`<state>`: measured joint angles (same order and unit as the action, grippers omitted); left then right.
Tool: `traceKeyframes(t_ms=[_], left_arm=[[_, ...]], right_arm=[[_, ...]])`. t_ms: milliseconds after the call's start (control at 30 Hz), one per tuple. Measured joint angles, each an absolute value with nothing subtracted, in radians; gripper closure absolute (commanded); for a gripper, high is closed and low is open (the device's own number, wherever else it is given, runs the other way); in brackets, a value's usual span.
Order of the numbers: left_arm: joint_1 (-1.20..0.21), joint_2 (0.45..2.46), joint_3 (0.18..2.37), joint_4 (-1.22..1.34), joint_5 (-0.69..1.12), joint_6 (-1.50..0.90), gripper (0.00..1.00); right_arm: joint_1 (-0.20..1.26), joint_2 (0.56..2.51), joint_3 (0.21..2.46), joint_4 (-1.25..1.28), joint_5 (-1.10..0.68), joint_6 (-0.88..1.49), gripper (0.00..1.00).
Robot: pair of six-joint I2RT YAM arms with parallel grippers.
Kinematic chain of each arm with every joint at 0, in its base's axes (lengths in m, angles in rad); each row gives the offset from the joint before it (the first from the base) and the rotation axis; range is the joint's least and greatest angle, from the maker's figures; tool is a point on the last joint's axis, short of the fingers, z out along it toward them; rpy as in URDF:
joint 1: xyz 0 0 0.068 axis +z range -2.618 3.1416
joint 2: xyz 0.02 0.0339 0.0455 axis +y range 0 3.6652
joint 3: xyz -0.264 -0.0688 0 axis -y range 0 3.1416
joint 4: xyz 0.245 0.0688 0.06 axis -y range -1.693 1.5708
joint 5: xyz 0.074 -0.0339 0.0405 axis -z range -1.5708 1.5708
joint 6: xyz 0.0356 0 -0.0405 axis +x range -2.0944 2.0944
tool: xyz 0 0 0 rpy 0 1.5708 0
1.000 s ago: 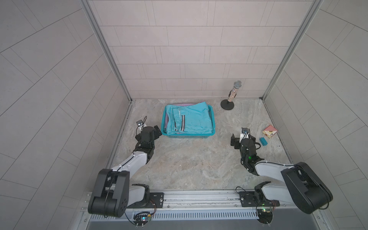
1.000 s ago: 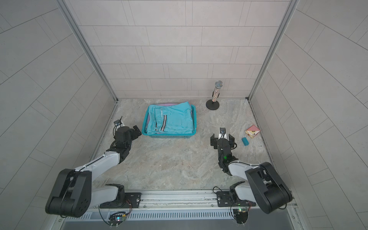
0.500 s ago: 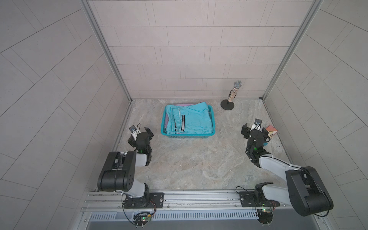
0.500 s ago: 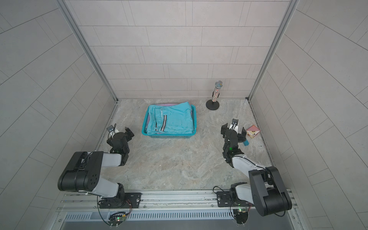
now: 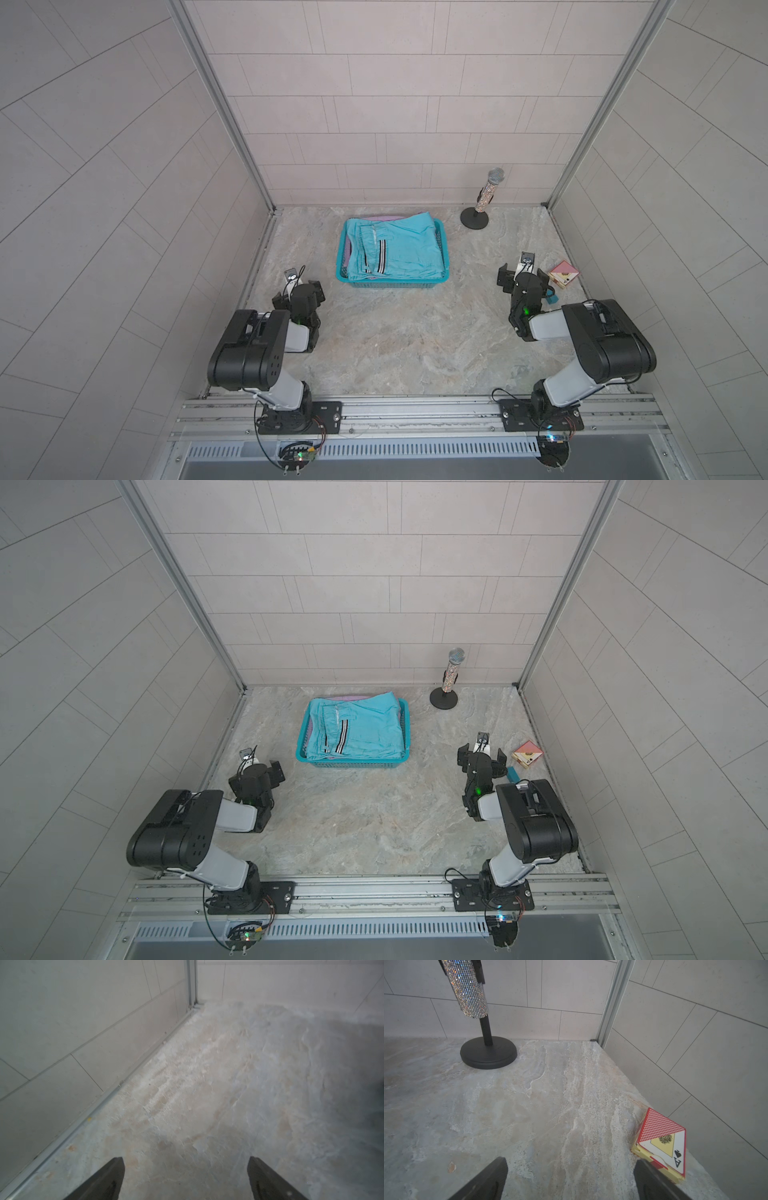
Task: Put the folded long pants in the basket
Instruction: Reset both arms
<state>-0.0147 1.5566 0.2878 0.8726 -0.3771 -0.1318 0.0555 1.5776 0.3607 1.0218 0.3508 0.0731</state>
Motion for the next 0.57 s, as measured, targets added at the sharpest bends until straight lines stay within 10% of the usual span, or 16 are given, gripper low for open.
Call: traceKeyframes(t_ms=[567], left_arm=[[-0.020, 1.539, 0.333, 0.944, -0.292, -0.103, 0.00]], right_arm=[[0.057, 1.577, 0.353, 0.994, 0.336, 0.076, 0.00]])
